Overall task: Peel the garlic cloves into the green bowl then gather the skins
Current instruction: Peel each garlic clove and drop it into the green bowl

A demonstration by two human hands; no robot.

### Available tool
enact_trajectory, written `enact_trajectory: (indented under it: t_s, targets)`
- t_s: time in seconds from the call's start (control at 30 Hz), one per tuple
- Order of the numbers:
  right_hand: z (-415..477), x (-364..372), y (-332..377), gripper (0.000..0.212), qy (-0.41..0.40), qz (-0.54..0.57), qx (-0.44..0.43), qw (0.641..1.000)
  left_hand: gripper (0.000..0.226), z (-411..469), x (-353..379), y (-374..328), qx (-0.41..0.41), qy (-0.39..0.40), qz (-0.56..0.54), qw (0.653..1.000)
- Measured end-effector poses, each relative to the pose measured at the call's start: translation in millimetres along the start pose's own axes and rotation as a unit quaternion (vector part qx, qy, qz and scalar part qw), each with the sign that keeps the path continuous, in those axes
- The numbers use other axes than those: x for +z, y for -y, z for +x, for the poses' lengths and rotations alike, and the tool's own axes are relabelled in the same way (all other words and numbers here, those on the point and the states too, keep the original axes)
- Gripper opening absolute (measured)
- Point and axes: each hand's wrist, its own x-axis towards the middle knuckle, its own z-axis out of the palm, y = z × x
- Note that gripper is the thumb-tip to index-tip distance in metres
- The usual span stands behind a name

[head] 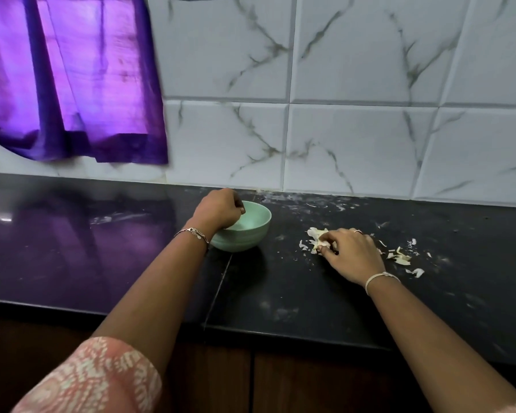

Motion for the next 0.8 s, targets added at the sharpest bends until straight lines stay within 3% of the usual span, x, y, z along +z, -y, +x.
enact_trajectory:
  t_s: [0.17,0.27,0.37,0.47,0.57,0.67,0.8]
  targets:
    - [0.8,-1.2,0.9,0.018,0.004,0.004,0.004,1.0,0.015,-8.1,0.8,-19.8,0.029,-0.083,-0.08,0.993]
    - [1.0,-2.7,1.3,0.017,-0.003,-0.004,0.01,1.0,0.017,-14.2,6.4,-41.7,0.065,-0.091,-0.101,0.989]
    - [2.0,-0.4,-1.5,0.02,-0.018,0.082,0.044,0.996,0.014,-18.8,17.3,-63.4,0.101,-0.097,-0.12,0.983]
    - [3.9,0.6,-6.5,0.021,-0.011,0.288,0.093,0.953,0.013,-24.8,30.9,-84.6,0.14,-0.095,-0.165,0.972]
    - [2.0,-3.0,-5.3,0.023,-0.014,0.434,0.109,0.894,0.021,-28.2,51.5,-101.2,0.151,-0.03,-0.219,0.964]
    - [0.1,-4.5,-1.1,0.026,-0.006,0.494,0.1,0.864,0.029,-28.6,75.3,-104.8,0.12,0.059,-0.267,0.954]
    - [-1.9,-5.2,0.3,0.018,0.009,0.563,0.114,0.819,0.022,-29.7,96.2,-97.0,0.087,0.053,-0.325,0.94]
